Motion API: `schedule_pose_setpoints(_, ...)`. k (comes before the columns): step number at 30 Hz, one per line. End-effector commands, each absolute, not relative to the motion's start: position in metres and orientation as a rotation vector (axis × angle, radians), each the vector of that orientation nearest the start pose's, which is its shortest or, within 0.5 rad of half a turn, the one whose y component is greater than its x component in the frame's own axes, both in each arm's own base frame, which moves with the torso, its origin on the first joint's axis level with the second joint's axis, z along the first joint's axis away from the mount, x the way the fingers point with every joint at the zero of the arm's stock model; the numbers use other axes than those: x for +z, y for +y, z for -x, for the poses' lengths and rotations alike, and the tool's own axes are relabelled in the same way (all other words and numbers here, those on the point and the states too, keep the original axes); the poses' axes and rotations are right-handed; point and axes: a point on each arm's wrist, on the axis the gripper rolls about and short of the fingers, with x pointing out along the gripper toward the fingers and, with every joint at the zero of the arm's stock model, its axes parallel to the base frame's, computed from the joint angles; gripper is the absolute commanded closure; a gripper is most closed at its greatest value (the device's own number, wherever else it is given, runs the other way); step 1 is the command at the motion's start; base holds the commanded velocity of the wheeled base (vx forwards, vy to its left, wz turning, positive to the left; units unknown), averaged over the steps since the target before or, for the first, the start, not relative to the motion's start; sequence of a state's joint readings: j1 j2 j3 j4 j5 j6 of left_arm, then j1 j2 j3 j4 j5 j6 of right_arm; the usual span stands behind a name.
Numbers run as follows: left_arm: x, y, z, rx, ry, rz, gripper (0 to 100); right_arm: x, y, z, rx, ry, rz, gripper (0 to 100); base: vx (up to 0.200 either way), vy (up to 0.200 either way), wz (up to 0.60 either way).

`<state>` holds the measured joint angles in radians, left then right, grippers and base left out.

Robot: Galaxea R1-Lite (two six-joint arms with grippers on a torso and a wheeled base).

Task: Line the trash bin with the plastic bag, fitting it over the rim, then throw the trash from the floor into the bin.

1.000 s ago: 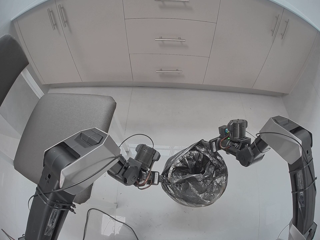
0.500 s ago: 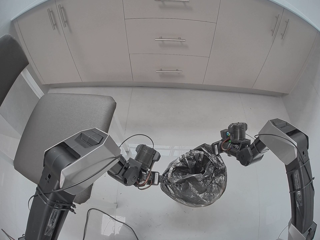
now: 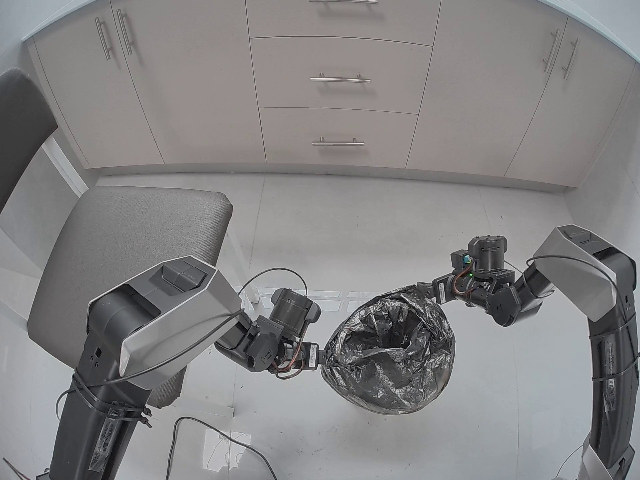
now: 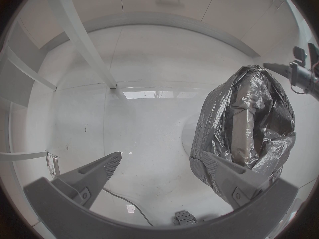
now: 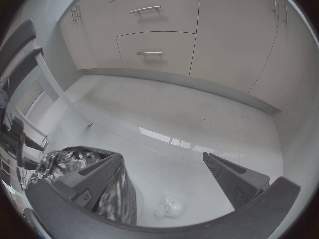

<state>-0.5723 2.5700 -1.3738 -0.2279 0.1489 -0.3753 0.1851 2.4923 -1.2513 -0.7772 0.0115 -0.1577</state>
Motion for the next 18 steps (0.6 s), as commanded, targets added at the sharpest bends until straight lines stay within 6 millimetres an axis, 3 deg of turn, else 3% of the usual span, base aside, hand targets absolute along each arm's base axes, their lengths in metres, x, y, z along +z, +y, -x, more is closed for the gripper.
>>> schedule_pose_setpoints(1, -0.057, -0.237, -0.375, -0.217, 0.951, 0.01, 0, 0.041, 0.088, -0.414, 0.27, 0.431, 0.197, 0, 0.0, 0.0, 0.0)
schedule_pose_setpoints(7, -0.057, -0.237, -0.375, -0.221, 0.933, 0.016, 0, 0.036, 0.081, -0.374, 0.337, 0.52, 0.188, 0, 0.0, 0.0, 0.0)
schedule_pose_setpoints(10, -0.056, -0.237, -0.375, -0.223, 0.932, 0.017, 0, 0.031, 0.079, -0.366, 0.339, 0.551, 0.186, 0, 0.0, 0.0, 0.0)
schedule_pose_setpoints(14, -0.057, -0.237, -0.374, -0.224, 0.936, 0.014, 0, 0.002, 0.067, -0.342, 0.329, 0.638, 0.177, 0, 0.0, 0.0, 0.0)
schedule_pose_setpoints(18, -0.057, -0.237, -0.374, -0.225, 0.935, 0.014, 0, -0.023, 0.053, -0.336, 0.293, 0.622, 0.167, 0, 0.0, 0.0, 0.0)
